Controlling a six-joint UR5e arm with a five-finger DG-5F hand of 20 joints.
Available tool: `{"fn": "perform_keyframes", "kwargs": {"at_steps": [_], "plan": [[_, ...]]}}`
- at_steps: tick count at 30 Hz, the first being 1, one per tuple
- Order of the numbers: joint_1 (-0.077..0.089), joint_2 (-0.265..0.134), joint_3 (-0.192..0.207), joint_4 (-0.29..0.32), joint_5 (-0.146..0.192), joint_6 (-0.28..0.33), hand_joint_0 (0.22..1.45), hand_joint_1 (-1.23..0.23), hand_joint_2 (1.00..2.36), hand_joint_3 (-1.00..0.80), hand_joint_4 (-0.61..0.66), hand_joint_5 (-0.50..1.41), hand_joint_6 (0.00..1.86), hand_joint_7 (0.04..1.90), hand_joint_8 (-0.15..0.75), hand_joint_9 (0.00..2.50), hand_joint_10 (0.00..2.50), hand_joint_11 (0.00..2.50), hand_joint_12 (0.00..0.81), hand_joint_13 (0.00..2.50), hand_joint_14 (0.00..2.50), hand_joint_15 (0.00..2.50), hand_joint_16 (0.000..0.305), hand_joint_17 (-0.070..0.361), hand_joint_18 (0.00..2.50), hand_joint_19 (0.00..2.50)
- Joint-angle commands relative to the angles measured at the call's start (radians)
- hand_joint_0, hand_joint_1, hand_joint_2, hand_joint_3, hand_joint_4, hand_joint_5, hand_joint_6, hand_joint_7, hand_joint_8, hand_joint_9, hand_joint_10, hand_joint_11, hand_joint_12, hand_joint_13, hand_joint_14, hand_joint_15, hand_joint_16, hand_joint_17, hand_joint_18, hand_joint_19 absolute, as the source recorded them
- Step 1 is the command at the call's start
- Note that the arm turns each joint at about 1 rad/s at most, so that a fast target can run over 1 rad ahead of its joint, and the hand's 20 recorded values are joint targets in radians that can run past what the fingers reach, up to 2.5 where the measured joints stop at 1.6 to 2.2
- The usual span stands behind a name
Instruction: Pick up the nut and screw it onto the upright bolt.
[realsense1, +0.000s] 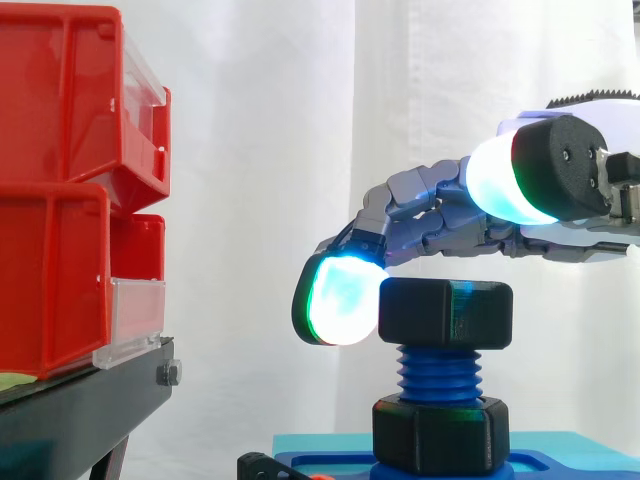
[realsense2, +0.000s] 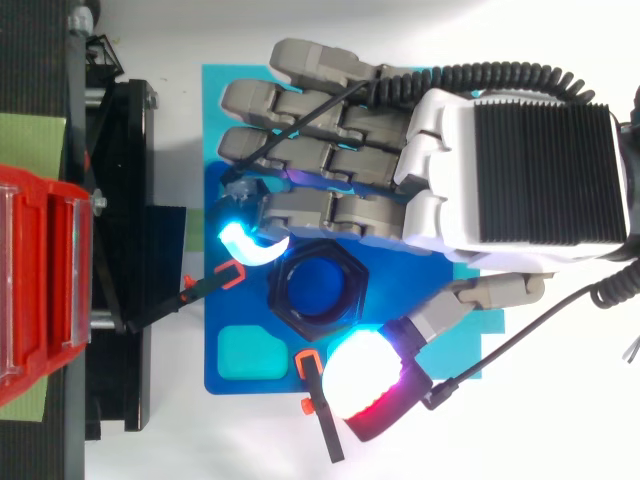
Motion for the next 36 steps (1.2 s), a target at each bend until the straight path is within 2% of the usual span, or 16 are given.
{"fn": "perform_keyframes", "kwargs": {"at_steps": [1,2,3,6,9,11,14,17,19,23,24,26,31,36], "plan": [[-0.008,0.0,0.001,-0.012,0.0,-0.001,0.47,-0.15,1.0,-0.5,0.29,-0.14,0.5,1.03,0.273,0.39,0.0,0.0,0.346,0.22,0.0,0.0,0.044,0.099,0.01,0.0],[-0.01,0.0,0.0,-0.015,0.0,-0.001,0.47,-0.16,1.0,-0.5,0.28,-0.13,0.5,1.07,0.275,0.39,0.0,0.0,0.345,0.23,0.0,0.0,0.043,0.098,0.01,0.0],[-0.019,0.0,0.0,-0.023,0.0,-0.003,0.47,-0.17,1.0,-0.5,0.28,-0.13,0.5,1.09,0.276,0.4,0.0,0.0,0.344,0.23,0.0,0.0,0.043,0.097,0.02,0.0],[-0.025,-0.001,0.0,-0.023,-0.006,-0.003,0.47,-0.18,1.0,-0.5,0.28,-0.11,0.5,1.15,0.284,0.43,0.0,0.0,0.342,0.25,0.0,0.0,0.042,0.095,0.03,0.0],[-0.042,0.0,0.001,-0.018,-0.028,-0.004,0.48,-0.19,1.0,-0.5,0.27,-0.1,0.5,1.2,0.288,0.45,0.0,0.0,0.334,0.27,0.0,0.0,0.04,0.091,0.06,0.0],[-0.044,0.0,0.0,-0.018,-0.032,-0.004,0.48,-0.21,1.0,-0.5,0.28,-0.08,0.5,1.27,0.292,0.51,0.0,0.0,0.327,0.31,0.0,0.0,0.039,0.088,0.09,0.0],[-0.057,0.0,0.0,-0.016,-0.049,-0.012,0.48,-0.23,1.0,-0.5,0.28,-0.05,0.5,1.35,0.301,0.58,0.0,0.0,0.32,0.37,0.0,0.0,0.037,0.084,0.14,0.0],[-0.065,0.0,0.001,-0.013,-0.06,-0.017,0.49,-0.25,1.0,-0.5,0.28,-0.03,0.53,1.32,0.299,0.64,0.0,0.0,0.309,0.41,0.0,0.0,0.036,0.08,0.19,0.0],[-0.071,0.0,0.0,0.0,-0.071,-0.018,0.49,-0.25,1.0,-0.5,0.28,-0.03,0.5,1.37,0.3,0.63,0.0,0.0,0.31,0.41,0.0,0.0,0.035,0.08,0.19,0.0],[-0.077,0.0,0.001,0.05,-0.091,-0.018,0.48,-0.22,1.0,-0.5,0.3,-0.12,0.5,1.02,0.272,0.51,0.0,0.0,0.323,0.34,0.0,0.0,0.038,0.086,0.15,0.0],[-0.077,0.0,0.001,0.083,-0.103,-0.018,0.47,-0.21,1.0,-0.5,0.29,-0.13,0.5,0.9,0.265,0.47,0.0,0.0,0.324,0.3,0.0,0.0,0.039,0.089,0.11,0.0],[-0.077,0.0,0.001,0.105,-0.111,-0.018,0.47,-0.2,1.0,-0.5,0.26,-0.16,0.5,0.8,0.254,0.44,0.0,0.0,0.327,0.26,0.0,0.0,0.041,0.093,0.07,0.0],[-0.073,-0.001,0.001,0.135,-0.12,-0.018,0.46,-0.17,1.0,-0.5,0.2,-0.19,0.5,0.67,0.23,0.33,0.0,0.0,0.333,0.18,0.0,0.0,0.046,0.104,0.0,0.0],[-0.057,-0.001,0.001,0.139,-0.114,-0.018,0.45,-0.13,1.0,-0.5,0.18,-0.2,0.5,0.62,0.225,0.25,0.0,0.0,0.339,0.11,0.0,0.0,0.049,0.11,0.0,0.0]]}}
